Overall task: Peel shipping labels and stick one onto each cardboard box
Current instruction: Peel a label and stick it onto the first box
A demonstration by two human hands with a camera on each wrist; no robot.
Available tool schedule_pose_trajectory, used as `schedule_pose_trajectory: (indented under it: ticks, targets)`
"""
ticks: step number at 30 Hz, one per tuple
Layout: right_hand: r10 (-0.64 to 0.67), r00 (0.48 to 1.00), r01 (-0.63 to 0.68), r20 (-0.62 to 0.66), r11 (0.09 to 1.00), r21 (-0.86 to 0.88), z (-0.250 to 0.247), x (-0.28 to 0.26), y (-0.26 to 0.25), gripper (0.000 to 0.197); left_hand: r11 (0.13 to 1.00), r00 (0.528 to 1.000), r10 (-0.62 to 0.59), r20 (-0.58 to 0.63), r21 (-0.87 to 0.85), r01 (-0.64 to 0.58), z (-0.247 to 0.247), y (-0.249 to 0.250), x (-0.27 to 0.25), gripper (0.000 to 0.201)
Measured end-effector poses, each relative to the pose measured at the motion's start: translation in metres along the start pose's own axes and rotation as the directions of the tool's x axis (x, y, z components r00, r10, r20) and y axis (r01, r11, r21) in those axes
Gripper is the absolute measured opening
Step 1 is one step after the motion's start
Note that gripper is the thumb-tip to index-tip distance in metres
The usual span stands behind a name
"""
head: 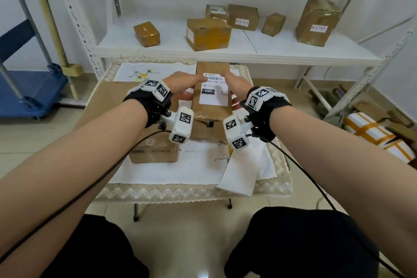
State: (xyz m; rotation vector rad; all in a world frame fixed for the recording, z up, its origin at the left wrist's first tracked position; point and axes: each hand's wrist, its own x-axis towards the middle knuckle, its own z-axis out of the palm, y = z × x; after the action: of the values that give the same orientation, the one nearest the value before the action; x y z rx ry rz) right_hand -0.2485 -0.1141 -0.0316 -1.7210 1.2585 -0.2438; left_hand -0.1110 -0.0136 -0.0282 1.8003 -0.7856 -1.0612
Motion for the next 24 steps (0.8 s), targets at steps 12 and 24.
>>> schedule_pose_trajectory:
  ticks: [12,24]
  targets:
    - [-0.033,0.998,0.035,-0.053,0.999,0.033,0.015,0.048,-0.004,0.070,0.990,0.995,0.077,-0.057,-0.113,-0.083,0.014,-0.004,0.044,0.019]
    - [-0.036,0.977,-0.006,-0.212,0.980,-0.197,0.026,0.045,0.019,0.064,0.998,0.994,0.064,-0.088,0.018,-0.063,0.010,-0.009,0.034,0.030]
